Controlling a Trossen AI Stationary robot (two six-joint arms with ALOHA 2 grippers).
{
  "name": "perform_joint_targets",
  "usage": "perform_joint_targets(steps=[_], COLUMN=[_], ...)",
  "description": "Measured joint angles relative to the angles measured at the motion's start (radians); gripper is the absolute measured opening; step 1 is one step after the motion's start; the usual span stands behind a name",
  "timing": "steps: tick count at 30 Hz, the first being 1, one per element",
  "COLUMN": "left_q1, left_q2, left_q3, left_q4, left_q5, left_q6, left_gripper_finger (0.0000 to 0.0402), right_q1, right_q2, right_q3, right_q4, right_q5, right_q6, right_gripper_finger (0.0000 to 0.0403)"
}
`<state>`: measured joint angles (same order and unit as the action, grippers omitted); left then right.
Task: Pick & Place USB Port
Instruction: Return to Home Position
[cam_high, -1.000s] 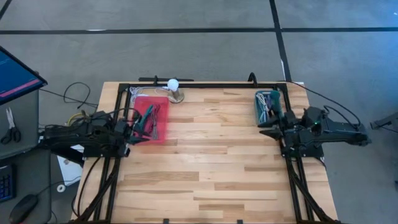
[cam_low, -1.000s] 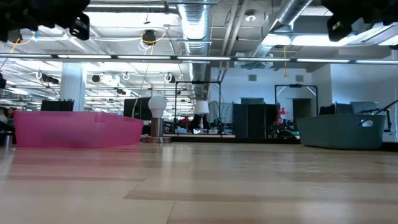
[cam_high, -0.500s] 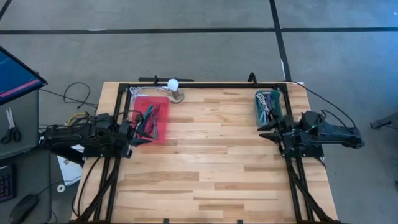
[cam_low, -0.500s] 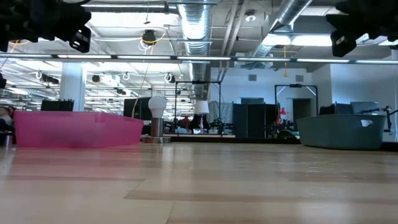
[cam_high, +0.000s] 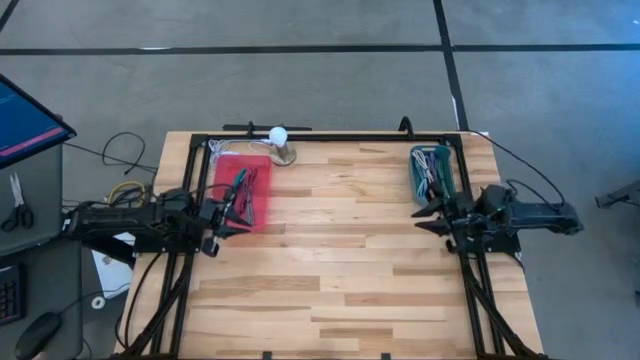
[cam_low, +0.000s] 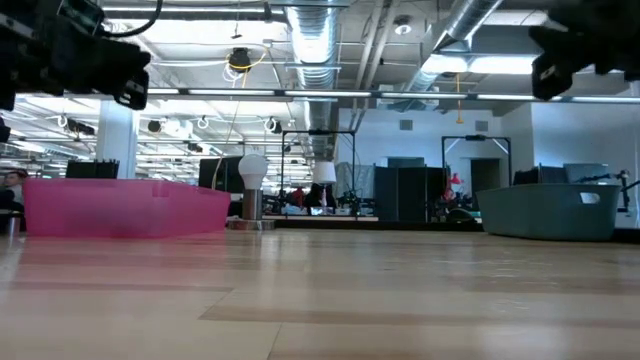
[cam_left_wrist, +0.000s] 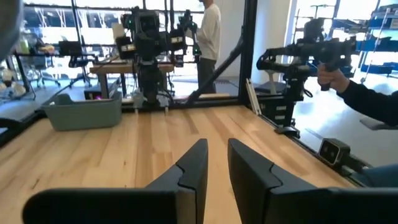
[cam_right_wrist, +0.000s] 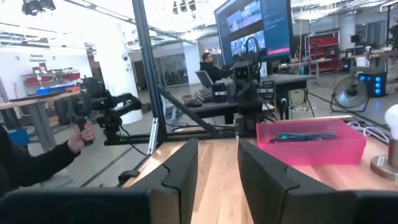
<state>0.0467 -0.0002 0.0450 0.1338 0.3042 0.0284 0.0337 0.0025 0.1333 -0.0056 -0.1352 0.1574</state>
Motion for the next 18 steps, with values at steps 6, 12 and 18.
perform_joint_targets(steps=[6, 12, 18], left_q1=[0.000, 0.000, 0.000], left_q2=[0.007, 0.006, 0.010], left_q3=[-0.040, -0.040, -0.040], left_q4=[0.053, 0.054, 0.055], left_q5=[0.000, 0.000, 0.000], left_q6=[0.002, -0.004, -0.010], left_gripper_finger=[0.0062, 0.0062, 0.0062], right_q1=[-0.002, -0.002, -0.002], right_q2=[0.000, 0.000, 0.000], right_q3=[-0.126, -0.125, -0.126], right_q4=[0.149, 0.166, 0.150], right_q5=[0.002, 0.002, 0.002], right_q6=[0.014, 0.011, 0.001], right_gripper_finger=[0.0107, 0.0107, 0.0107])
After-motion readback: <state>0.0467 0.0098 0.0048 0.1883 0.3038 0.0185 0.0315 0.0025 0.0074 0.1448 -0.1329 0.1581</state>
